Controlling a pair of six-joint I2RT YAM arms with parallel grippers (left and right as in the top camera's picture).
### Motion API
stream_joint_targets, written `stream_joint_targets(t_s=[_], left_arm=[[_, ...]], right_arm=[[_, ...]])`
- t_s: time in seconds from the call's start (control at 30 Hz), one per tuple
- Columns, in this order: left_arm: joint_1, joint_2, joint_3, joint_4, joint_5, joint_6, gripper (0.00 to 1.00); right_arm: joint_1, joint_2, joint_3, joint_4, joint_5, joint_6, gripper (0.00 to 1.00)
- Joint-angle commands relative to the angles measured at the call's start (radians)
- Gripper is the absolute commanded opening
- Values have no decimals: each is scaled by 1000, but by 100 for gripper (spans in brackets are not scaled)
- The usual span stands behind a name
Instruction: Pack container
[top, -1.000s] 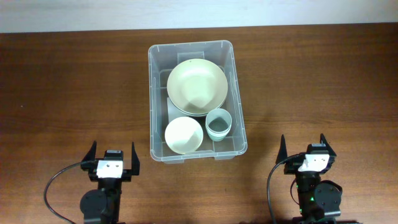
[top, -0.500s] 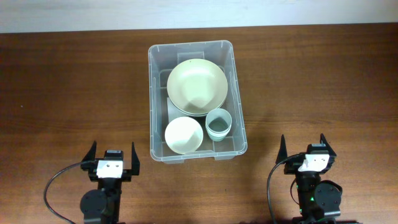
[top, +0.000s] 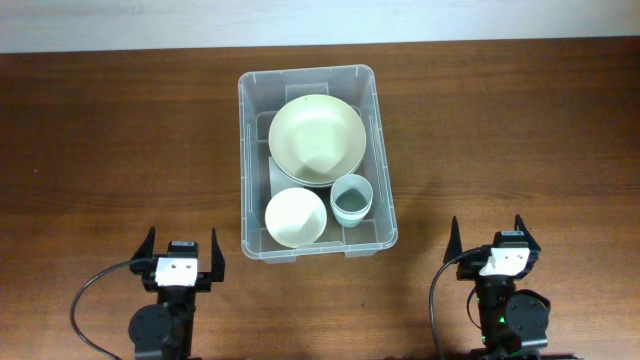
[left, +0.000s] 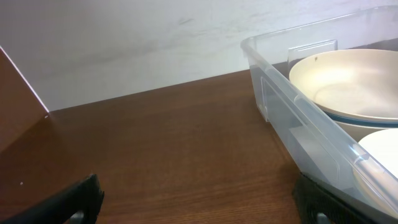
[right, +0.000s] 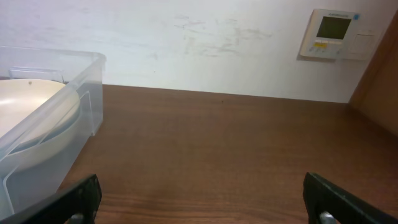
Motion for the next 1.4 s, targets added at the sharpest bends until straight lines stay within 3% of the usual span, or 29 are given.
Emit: stream_joint_targets(t_s=[0.0, 1.37], left_arm=[[-3, -9, -4, -5, -17, 1, 99], [3, -31, -5, -4, -17, 1, 99]], right_arm=[[-7, -6, -5, -10, -5, -7, 99], [-7, -6, -5, -10, -5, -7, 99]])
